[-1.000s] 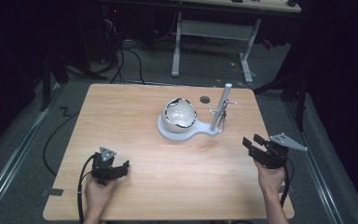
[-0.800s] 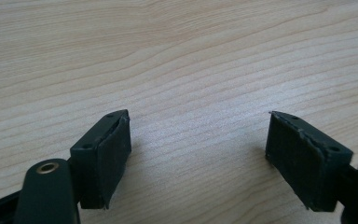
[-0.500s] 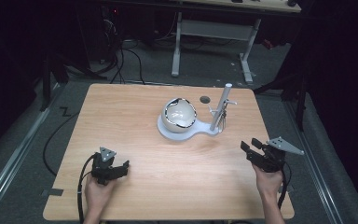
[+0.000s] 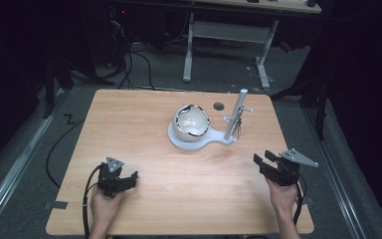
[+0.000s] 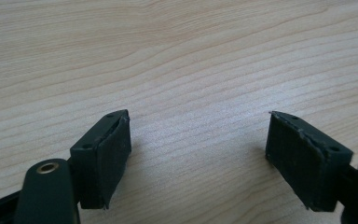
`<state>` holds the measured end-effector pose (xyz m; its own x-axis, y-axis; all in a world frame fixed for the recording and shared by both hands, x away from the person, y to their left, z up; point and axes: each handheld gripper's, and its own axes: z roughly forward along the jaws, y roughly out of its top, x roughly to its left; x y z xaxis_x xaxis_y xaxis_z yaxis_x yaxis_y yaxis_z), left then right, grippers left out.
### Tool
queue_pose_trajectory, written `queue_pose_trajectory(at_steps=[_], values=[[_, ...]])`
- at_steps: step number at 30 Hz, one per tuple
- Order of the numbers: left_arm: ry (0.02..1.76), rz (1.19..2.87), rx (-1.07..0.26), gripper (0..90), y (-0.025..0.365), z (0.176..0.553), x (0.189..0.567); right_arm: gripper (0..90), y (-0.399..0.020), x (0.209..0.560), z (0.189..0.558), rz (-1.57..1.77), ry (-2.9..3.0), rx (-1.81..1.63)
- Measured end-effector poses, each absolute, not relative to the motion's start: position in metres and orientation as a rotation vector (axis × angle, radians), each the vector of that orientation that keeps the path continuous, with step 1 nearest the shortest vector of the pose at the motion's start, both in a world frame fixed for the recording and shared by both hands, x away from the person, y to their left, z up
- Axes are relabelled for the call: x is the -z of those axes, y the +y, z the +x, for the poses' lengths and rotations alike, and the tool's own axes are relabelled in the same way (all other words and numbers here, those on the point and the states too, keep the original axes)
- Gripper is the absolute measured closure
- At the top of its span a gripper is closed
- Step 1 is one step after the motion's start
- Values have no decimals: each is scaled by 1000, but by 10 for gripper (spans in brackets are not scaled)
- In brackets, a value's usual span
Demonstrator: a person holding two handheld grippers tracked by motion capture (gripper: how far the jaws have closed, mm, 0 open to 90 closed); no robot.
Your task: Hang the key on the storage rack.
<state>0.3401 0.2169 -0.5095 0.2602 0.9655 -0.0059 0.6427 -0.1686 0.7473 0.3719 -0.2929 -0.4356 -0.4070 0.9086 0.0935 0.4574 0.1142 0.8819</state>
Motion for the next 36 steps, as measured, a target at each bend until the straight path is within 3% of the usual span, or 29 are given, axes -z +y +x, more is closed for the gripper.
queue_pose_trajectory(at_steps=[36], values=[[1456, 1895, -647, 226, 217, 340, 509, 462, -274, 489, 381, 1392, 2025, -1041]])
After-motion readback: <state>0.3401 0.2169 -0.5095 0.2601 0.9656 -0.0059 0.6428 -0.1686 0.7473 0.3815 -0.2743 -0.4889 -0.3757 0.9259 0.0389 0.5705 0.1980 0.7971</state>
